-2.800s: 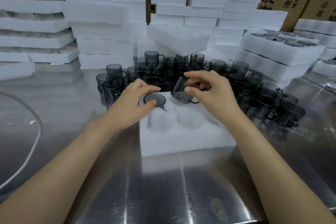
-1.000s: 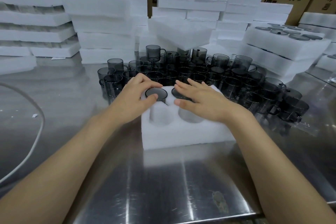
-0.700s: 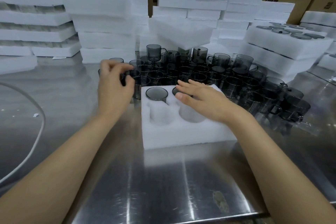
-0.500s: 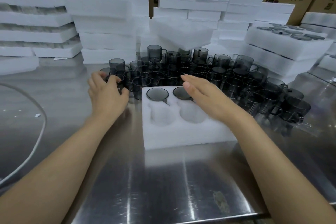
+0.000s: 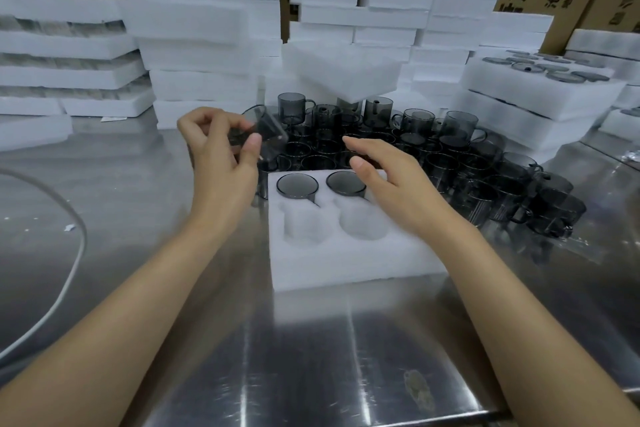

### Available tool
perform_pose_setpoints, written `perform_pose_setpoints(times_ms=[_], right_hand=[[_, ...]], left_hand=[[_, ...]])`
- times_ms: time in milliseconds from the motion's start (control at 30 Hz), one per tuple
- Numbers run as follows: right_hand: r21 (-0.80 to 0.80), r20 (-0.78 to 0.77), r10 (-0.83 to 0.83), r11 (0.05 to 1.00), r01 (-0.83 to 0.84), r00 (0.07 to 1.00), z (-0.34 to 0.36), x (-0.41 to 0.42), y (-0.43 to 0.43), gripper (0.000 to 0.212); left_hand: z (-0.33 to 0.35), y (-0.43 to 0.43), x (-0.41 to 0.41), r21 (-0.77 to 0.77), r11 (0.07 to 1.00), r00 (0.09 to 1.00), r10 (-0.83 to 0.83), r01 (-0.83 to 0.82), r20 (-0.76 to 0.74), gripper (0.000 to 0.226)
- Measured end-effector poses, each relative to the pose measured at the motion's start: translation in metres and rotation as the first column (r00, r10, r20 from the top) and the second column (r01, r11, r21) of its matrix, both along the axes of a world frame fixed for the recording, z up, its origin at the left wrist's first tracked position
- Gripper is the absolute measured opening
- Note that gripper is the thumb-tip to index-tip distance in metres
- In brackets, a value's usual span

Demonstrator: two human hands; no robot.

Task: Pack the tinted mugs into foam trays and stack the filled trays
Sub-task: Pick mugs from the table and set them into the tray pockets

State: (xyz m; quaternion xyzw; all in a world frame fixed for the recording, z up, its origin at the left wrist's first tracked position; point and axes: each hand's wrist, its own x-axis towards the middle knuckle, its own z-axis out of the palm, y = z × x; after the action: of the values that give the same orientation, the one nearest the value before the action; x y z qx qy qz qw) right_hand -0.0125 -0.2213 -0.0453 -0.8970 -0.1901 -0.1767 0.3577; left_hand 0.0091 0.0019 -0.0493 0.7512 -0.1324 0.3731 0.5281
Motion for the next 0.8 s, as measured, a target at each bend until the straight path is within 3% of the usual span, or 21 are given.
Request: perform_pose_setpoints(times_ms=[133,300,433,500,600,700,800], right_hand=[[0.09,0.07,0.033,0.995,-0.04,0.997,0.001,-0.002,0.001,0.038],[0.241,-0.09,0.178,0.959,-0.152,0.98,0.0,-0.004,0.004,0.063],[0.287,-0.025,0.233,0.933,-0.216,0.972,-0.001,-0.004,0.006,0.076],[0.275,0.043,0.228,0.933,-0.231,0.973,0.0,-0.004,0.005,0.079],[0.164,0.11,0.248,0.951,-0.263,0.963,-0.002,-0.005,0.006,0.085],[0.108,0.15,0.277,0.95,-0.294,0.949,-0.003,-0.005,0.006,0.081],[0.114,0.169,0.278,0.947,-0.299,0.946,-0.002,-0.005,0.006,0.077]], left_hand=[[0.0,-0.009,-0.006,-0.066,0.967,0.969,-0.246,0.245,-0.011,0.033],[-0.008,-0.015,-0.012,0.117,0.906,0.908,-0.416,0.408,0.051,0.021],[-0.008,-0.016,-0.013,0.497,0.806,0.897,-0.427,0.322,0.112,0.007],[-0.005,-0.014,-0.015,0.565,0.765,0.897,-0.431,0.309,0.094,0.005],[-0.005,-0.016,-0.019,0.64,0.721,0.906,-0.413,0.266,0.089,0.024],[-0.003,-0.021,-0.022,0.725,0.682,0.945,-0.293,0.099,0.147,0.041],[-0.002,-0.022,-0.023,0.776,0.63,0.952,-0.22,-0.03,0.215,0.036]])
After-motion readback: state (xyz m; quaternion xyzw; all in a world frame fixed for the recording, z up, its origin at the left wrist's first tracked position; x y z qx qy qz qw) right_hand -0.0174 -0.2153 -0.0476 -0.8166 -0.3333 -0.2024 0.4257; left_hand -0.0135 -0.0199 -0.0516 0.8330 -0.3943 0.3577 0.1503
